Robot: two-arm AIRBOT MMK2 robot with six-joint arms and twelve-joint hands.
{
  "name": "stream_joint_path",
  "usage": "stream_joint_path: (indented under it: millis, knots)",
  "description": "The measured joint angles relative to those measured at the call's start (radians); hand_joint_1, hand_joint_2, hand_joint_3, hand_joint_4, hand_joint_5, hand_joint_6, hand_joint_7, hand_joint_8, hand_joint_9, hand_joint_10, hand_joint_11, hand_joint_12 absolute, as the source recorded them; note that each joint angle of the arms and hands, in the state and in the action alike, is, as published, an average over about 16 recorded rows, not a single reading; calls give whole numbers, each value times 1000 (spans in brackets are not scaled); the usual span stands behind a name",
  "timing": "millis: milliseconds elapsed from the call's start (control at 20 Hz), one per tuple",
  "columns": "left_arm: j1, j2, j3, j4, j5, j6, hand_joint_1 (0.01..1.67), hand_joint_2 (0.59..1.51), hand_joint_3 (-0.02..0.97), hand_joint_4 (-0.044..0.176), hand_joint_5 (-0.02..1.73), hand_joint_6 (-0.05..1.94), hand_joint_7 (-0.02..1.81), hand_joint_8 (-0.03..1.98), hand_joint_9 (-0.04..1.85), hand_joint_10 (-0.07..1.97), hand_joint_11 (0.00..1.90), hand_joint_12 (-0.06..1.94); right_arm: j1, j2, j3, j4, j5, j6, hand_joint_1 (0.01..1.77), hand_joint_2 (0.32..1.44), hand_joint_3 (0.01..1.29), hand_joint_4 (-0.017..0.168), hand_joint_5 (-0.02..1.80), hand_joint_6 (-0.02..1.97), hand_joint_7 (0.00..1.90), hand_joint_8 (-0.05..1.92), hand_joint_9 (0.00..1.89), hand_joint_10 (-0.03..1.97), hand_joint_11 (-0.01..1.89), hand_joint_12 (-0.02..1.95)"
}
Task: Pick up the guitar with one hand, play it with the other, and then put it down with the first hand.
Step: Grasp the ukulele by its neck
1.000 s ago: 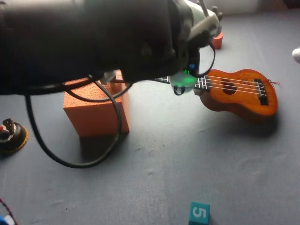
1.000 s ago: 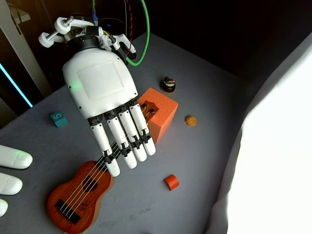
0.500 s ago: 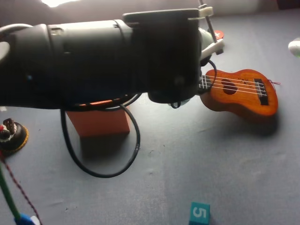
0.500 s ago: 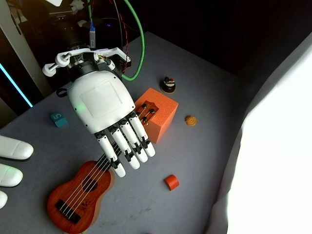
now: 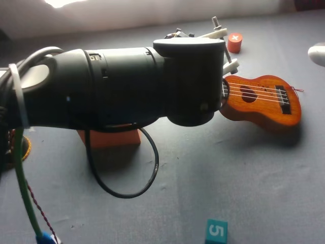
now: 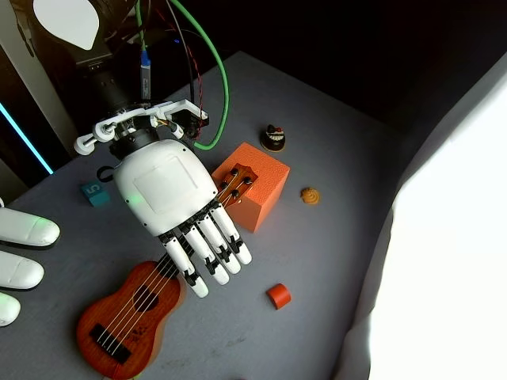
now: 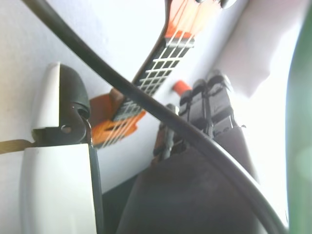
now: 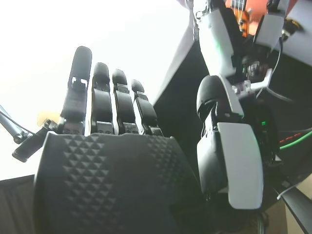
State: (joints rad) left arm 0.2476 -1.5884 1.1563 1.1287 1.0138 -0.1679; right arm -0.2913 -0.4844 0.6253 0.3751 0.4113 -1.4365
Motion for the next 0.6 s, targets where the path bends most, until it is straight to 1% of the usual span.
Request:
stream_joint_path:
  millis: [350,450,600]
  knots:
    - [38,-35,67,37,-9,-23,1268,1002,11,1,21,3,17,-11,20,8,17,11,0,0,-4,-1,0,-3,407,1246,16,4,35,39,83,12,36,240,21,822]
    - [47,-43,84,45,-14,-26,1268,1004,11,-3,21,3,17,-11,20,7,16,11,0,1,-5,0,0,-4,403,1247,16,4,38,38,83,12,35,240,21,796]
    - [61,-55,105,54,-22,-30,1265,1008,11,-4,21,3,17,-12,20,8,17,11,0,1,-6,0,0,-4,397,1250,16,4,41,38,85,12,33,240,21,770]
